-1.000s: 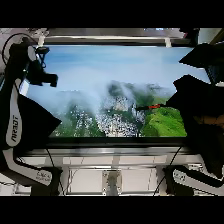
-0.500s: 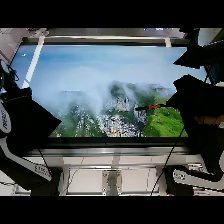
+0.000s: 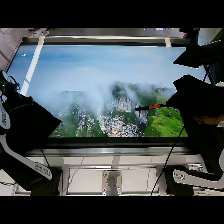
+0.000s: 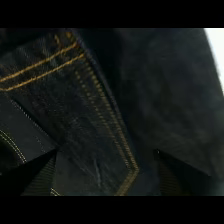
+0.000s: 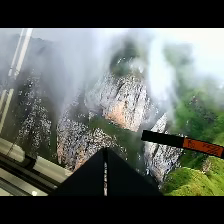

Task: Fold the clothes and pants, and hang the long-sleeved shirts on hangers.

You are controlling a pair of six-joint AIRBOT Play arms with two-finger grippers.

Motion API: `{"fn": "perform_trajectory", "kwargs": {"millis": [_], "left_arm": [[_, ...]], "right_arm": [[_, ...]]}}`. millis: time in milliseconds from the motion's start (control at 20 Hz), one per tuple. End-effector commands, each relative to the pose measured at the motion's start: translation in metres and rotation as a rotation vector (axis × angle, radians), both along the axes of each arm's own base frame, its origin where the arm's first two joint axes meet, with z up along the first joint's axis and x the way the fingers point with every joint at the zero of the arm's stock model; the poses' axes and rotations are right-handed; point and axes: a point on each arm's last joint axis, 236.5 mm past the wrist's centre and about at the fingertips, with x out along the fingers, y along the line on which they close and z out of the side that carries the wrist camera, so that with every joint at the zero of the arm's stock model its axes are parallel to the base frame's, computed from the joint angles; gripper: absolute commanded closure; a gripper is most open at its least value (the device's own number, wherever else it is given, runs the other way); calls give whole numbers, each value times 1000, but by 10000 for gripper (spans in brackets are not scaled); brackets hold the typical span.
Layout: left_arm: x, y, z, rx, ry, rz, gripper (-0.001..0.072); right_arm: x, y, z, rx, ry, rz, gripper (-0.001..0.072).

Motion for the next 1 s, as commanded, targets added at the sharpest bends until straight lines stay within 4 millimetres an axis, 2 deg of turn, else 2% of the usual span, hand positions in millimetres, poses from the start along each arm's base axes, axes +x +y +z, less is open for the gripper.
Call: {"fn": "perform_trajectory", "kwargs": {"millis": [0, 50, 100, 200, 250, 350, 450, 550, 650, 850, 900, 950], "left_arm": [[-20, -3, -18, -43, 55, -7, 161], [-21, -4, -18, -46, 58, -6, 513], [-20, -7, -18, -56, 52, -9, 652], [-8, -26, -14, -118, 9, -35, 663], [6, -45, -8, -177, -48, -49, 663], [50, -102, 17, -337, -233, -89, 664], [94, -172, 53, -491, -429, -136, 664], [121, -245, 80, -593, -546, -207, 664], [132, -318, 83, -627, -597, -309, 664], [150, -469, 71, -625, -782, -491, 663], [156, -497, 72, -619, -852, -508, 663], [165, -520, 78, -609, -940, -514, 620]], "right_arm": [[0, 0, 0, 1, -1, -1, 694], [0, 0, 0, 1, -1, -1, 694], [0, 0, 0, 1, -1, -1, 694], [0, 0, 0, 1, -1, -1, 694], [0, 0, 0, -1, -1, -1, 695], [1, -2, -1, -10, -1, -6, 694], [2, -8, -4, -34, 2, -22, 695], [4, -18, -8, -71, 6, -48, 694], [6, -30, -13, -127, -1, -57, 694], [10, -46, -17, -200, -12, -83, 694], [12, -48, -16, -204, -21, -88, 694], [15, -48, -14, -203, -35, -92, 695]]}}
